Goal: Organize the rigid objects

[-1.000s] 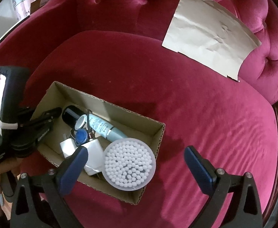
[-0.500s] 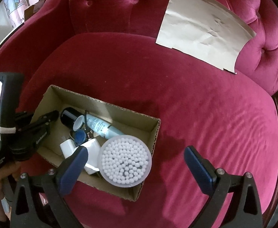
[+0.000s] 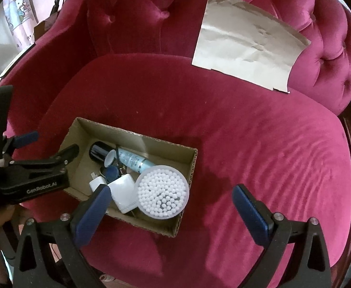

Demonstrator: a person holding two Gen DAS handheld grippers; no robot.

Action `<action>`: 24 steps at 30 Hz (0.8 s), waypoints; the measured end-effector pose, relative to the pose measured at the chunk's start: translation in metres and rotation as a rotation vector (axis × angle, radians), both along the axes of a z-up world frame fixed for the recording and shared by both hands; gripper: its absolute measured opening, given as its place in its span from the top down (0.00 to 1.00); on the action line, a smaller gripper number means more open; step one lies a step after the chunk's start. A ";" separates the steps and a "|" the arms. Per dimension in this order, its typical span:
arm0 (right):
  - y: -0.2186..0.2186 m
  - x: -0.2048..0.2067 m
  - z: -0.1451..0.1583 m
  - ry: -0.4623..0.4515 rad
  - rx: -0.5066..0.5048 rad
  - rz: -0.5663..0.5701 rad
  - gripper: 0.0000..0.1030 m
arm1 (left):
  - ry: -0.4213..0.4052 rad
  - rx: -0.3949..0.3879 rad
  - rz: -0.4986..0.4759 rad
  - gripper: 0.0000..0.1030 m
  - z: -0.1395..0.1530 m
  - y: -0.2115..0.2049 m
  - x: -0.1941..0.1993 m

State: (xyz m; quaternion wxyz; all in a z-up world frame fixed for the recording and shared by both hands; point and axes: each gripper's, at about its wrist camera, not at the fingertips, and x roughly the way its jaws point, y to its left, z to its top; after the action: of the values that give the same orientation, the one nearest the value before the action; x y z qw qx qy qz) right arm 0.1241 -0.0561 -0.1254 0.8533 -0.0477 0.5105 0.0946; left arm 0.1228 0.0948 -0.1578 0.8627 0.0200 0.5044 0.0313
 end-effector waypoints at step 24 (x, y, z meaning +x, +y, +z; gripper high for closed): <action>-0.002 -0.046 0.061 -0.051 0.064 -0.007 0.00 | -0.019 0.032 -0.019 0.00 0.056 -0.020 -0.053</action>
State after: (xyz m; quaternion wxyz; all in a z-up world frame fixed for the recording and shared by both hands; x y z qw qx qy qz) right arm 0.0784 -0.0577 -0.0644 0.8674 -0.0211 0.4855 0.1066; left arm 0.0702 0.0745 -0.1019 0.8673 0.0384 0.4953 0.0315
